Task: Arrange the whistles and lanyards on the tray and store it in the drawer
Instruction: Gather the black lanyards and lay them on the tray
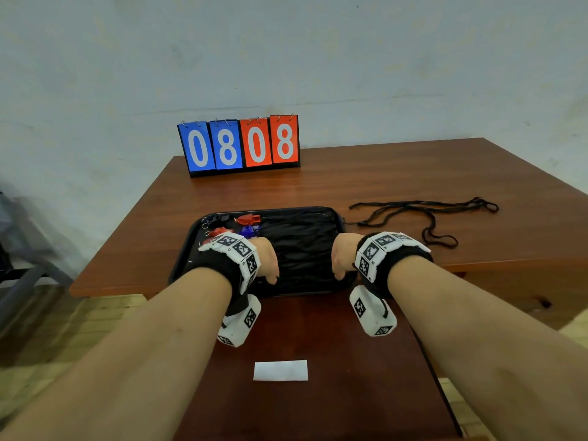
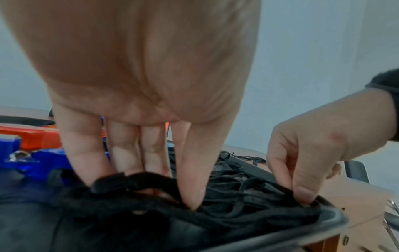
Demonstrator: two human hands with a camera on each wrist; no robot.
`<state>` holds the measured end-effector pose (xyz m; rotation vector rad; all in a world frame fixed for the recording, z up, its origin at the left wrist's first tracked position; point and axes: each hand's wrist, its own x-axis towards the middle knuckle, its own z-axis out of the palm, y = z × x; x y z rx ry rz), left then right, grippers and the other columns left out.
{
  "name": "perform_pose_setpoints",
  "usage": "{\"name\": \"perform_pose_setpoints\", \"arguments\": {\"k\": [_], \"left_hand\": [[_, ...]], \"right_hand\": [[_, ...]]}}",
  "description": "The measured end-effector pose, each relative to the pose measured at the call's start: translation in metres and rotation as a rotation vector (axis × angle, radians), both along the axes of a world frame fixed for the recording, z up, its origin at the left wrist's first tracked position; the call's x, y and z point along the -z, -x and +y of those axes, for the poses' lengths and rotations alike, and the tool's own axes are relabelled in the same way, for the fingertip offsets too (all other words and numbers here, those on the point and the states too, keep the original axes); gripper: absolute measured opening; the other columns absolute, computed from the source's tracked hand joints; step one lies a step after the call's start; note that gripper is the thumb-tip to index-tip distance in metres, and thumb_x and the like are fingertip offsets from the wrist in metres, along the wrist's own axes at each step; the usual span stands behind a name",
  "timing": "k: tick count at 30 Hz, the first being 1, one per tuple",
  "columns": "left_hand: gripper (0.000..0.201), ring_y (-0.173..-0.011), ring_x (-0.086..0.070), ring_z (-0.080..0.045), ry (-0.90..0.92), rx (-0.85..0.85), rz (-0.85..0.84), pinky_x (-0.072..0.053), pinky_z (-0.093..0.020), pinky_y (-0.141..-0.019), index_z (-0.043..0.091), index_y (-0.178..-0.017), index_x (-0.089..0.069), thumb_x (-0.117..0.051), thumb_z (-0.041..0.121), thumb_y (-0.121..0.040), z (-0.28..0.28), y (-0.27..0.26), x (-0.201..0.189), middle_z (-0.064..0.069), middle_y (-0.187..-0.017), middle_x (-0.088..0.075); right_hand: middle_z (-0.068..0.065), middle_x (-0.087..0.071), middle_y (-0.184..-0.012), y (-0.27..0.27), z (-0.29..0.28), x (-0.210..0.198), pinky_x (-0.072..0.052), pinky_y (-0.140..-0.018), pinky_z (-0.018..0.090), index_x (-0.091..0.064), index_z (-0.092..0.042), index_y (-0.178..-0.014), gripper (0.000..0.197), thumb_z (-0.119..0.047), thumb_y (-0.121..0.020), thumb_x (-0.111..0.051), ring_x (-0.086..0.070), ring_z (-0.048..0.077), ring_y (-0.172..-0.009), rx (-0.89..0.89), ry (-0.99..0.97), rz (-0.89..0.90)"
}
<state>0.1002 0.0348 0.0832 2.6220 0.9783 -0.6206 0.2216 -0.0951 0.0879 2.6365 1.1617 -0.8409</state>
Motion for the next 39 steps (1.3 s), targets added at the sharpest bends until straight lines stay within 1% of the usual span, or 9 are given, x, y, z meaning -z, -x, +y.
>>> {"name": "perform_pose_setpoints", "arguments": {"k": [3, 7, 9, 11, 16, 21, 26, 33, 39], "left_hand": [[0.030, -0.100, -0.065, -0.024, 0.082, 0.009, 0.060, -0.054, -0.036, -0.090, 0.007, -0.112, -0.071, -0.071, 0.016, -0.083, 0.003, -0.001, -0.004, -0.008, -0.108, -0.070], [0.021, -0.056, -0.060, -0.012, 0.136, -0.093, -0.040, -0.047, -0.022, -0.053, 0.010, -0.068, -0.069, -0.059, 0.012, -0.088, 0.000, -0.002, -0.019, 0.001, -0.059, -0.068], [0.031, -0.035, -0.049, -0.007, 0.102, -0.154, -0.133, -0.037, -0.019, -0.042, 0.012, -0.060, -0.063, -0.054, 0.011, -0.089, -0.003, -0.005, -0.025, 0.007, -0.035, -0.055], [0.031, -0.027, -0.043, -0.007, 0.110, -0.206, -0.234, -0.034, -0.018, -0.040, 0.010, -0.059, -0.062, -0.052, 0.010, -0.088, -0.007, -0.007, -0.034, 0.005, -0.033, -0.051], [0.023, -0.053, -0.054, -0.017, 0.196, -0.262, -0.539, -0.047, -0.025, -0.056, 0.001, -0.083, -0.075, -0.056, 0.013, -0.084, -0.012, -0.025, -0.041, -0.006, -0.061, -0.064], [0.022, -0.064, -0.062, -0.020, 0.304, -0.275, -0.744, -0.055, -0.030, -0.068, 0.009, -0.072, -0.074, -0.054, 0.013, -0.081, -0.037, -0.061, -0.034, -0.009, -0.076, -0.073], [0.020, -0.063, -0.060, -0.018, 0.440, -0.269, -0.803, -0.051, -0.025, -0.061, 0.015, -0.073, -0.069, -0.055, 0.012, -0.087, -0.068, -0.102, -0.026, -0.007, -0.076, -0.069], [0.017, -0.071, -0.066, -0.012, 0.519, -0.255, -0.825, -0.057, -0.030, -0.071, 0.021, -0.080, -0.067, -0.055, 0.017, -0.091, -0.101, -0.145, -0.012, -0.002, -0.084, -0.070], [0.012, -0.076, -0.067, -0.014, 0.520, -0.270, -0.810, -0.057, -0.030, -0.076, 0.020, -0.096, -0.066, -0.056, 0.017, -0.091, -0.109, -0.158, 0.000, -0.001, -0.085, -0.069]], "right_hand": [[0.013, -0.066, -0.120, -0.002, -0.001, 0.003, -0.049, -0.093, 0.039, -0.065, -0.001, -0.118, 0.037, -0.017, -0.085, -0.069, -0.061, 0.030, -0.112, 0.008, -0.008, 0.006], [0.013, -0.069, -0.092, -0.009, -0.007, -0.003, -0.052, -0.070, 0.036, -0.070, 0.000, -0.108, 0.029, -0.016, -0.085, -0.068, -0.064, 0.030, -0.080, 0.087, -0.190, 0.114], [0.016, -0.071, -0.095, -0.015, -0.010, -0.009, -0.057, -0.075, 0.039, -0.072, 0.000, -0.105, 0.027, -0.019, -0.086, -0.065, -0.067, 0.032, -0.085, 0.130, -0.299, 0.124], [0.019, -0.070, -0.109, -0.019, -0.015, -0.013, -0.056, -0.087, 0.045, -0.072, 0.001, -0.104, 0.029, -0.021, -0.086, -0.064, -0.066, 0.035, -0.102, 0.163, -0.366, 0.107], [0.021, -0.068, -0.112, -0.032, -0.030, -0.019, -0.055, -0.081, 0.039, -0.069, 0.004, -0.107, 0.030, -0.016, -0.090, -0.053, -0.066, 0.033, -0.097, 0.247, -0.478, 0.034], [0.014, -0.069, -0.111, -0.053, -0.053, -0.014, -0.055, -0.089, 0.038, -0.069, -0.003, -0.109, 0.029, -0.015, -0.095, -0.047, -0.064, 0.029, -0.102, 0.335, -0.465, -0.027], [0.010, -0.064, -0.120, -0.084, -0.083, -0.001, -0.053, -0.084, 0.033, -0.065, -0.010, -0.117, 0.028, -0.016, -0.095, -0.049, -0.062, 0.025, -0.102, 0.424, -0.461, -0.028], [0.007, -0.008, -0.157, -0.125, -0.100, 0.020, -0.050, -0.085, 0.034, -0.031, -0.029, -0.148, 0.055, -0.021, -0.096, -0.048, -0.056, 0.032, -0.115, 0.561, -0.368, 0.013], [0.010, -0.036, -0.147, -0.137, -0.104, 0.038, -0.031, -0.110, 0.043, -0.046, -0.026, -0.137, 0.045, -0.033, -0.093, -0.050, -0.027, 0.033, -0.136, 0.513, -0.173, -0.127]]}}
